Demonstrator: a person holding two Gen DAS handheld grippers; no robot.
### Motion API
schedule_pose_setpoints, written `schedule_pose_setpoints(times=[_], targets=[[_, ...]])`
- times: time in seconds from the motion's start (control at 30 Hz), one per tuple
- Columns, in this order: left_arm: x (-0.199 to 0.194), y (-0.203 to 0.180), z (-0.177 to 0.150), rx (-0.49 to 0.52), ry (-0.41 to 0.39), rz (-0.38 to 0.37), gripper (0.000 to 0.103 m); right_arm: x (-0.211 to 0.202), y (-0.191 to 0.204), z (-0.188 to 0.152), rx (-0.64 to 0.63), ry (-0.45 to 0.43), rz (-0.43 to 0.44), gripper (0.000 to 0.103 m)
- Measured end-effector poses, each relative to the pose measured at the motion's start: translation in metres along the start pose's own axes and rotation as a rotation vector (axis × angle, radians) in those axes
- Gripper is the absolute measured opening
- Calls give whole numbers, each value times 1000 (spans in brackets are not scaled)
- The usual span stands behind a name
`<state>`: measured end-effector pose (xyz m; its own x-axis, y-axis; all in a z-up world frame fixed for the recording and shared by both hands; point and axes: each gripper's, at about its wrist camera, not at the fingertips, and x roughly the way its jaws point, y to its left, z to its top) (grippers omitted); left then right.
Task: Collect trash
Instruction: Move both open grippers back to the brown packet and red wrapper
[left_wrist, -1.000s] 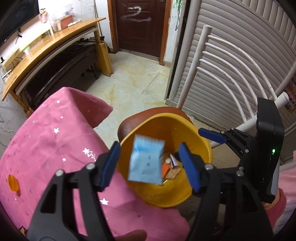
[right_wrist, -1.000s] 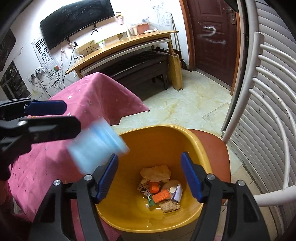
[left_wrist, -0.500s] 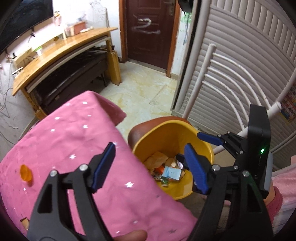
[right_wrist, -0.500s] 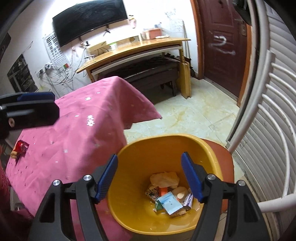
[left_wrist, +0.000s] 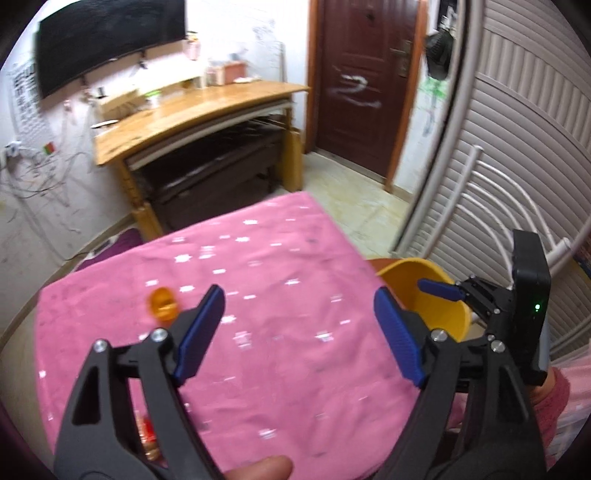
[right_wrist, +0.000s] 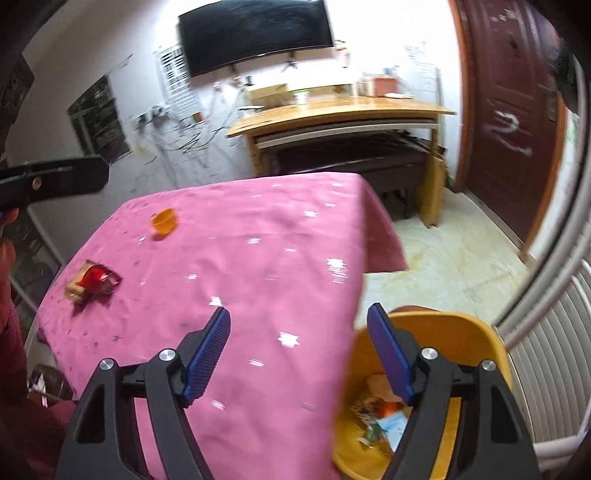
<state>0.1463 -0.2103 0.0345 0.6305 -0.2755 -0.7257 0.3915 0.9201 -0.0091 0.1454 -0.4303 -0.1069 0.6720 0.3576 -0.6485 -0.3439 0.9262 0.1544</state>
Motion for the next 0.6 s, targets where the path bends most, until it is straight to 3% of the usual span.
schedule_pose_setpoints(times=[0.6], targets=[[-59, 128, -62, -158, -22, 177, 85, 38, 127, 26, -201, 42, 144, 73]])
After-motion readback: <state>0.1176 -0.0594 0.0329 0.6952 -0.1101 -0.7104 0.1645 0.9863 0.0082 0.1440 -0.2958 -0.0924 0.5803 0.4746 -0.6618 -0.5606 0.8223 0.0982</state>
